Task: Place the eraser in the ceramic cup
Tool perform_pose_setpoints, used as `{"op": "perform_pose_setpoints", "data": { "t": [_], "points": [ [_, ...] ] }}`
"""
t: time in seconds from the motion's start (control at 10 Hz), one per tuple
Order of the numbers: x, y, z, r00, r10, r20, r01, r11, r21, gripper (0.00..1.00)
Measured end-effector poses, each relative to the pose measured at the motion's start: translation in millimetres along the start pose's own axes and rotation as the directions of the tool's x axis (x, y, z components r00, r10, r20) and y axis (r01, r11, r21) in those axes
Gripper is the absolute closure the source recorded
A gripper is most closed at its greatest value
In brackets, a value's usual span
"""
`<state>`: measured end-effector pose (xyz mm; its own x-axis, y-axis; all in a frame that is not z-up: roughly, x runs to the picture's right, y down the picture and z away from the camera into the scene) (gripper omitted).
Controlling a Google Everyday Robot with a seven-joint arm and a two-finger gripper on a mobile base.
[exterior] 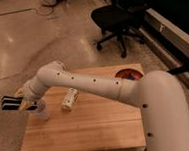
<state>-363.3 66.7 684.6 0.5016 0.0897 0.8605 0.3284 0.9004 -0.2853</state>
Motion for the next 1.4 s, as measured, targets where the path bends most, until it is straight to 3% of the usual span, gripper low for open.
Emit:
{"op": "perform_pose_setpoints", "data": {
  "t": [0.2,0.4,0.5,0.9,1.4],
  "points": [
    [4,0,1,1.0,-0.01,0.017,0.01,1.0,0.024,0.46],
    [13,6,4,1.0,-0.005,0.025,0.004,1.0,0.027,0.26],
    [17,10,7,1.0,0.001,0.027,-0.002,1.0,0.024,0.21],
    [30,15,12,0.999,0.025,0.028,-0.026,0.999,0.028,0.2],
    [18,0,-10,0.999,-0.008,0.046,0.003,0.994,0.109,0.2]
  ]
}}
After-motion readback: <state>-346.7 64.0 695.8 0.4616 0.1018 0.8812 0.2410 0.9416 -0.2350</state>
